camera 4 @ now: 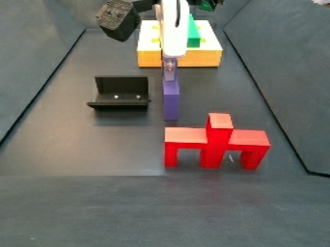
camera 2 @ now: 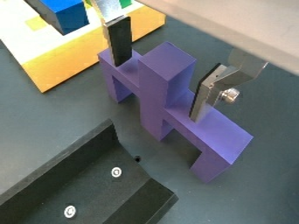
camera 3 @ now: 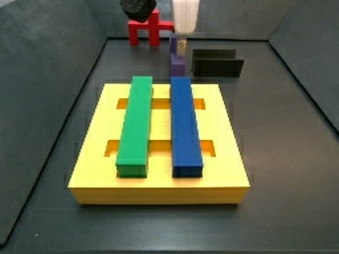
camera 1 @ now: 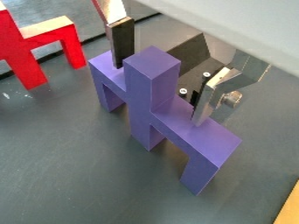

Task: Pick up the purple object. Move up. Move to above the board. Insert the purple object.
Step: Pick up the purple object.

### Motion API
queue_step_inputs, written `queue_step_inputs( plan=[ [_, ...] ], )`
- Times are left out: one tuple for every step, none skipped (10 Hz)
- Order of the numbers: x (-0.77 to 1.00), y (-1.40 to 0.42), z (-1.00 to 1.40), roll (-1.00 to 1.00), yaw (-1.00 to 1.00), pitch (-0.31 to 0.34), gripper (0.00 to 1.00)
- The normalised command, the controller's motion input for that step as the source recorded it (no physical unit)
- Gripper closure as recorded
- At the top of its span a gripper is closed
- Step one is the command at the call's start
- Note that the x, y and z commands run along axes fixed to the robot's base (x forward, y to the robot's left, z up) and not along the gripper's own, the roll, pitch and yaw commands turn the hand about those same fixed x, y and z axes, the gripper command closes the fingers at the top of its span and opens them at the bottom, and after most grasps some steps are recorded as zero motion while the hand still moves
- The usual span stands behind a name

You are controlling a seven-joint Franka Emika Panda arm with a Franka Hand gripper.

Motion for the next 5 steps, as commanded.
queue_step_inputs(
  plan=[
    [-0.12, 0.07, 0.00, 0.00, -0.13, 0.000, 0.00],
    [-0.03, 0.02, 0.02, 0.00, -0.21, 0.000, 0.00],
    [0.00, 0.01, 0.00, 0.00, -0.12, 0.000, 0.00],
    [-0.04, 0.04, 0.00, 0.01, -0.09, 0.000, 0.00],
    [-0.01, 0.00, 0.00, 0.00, -0.06, 0.000, 0.00]
  ],
)
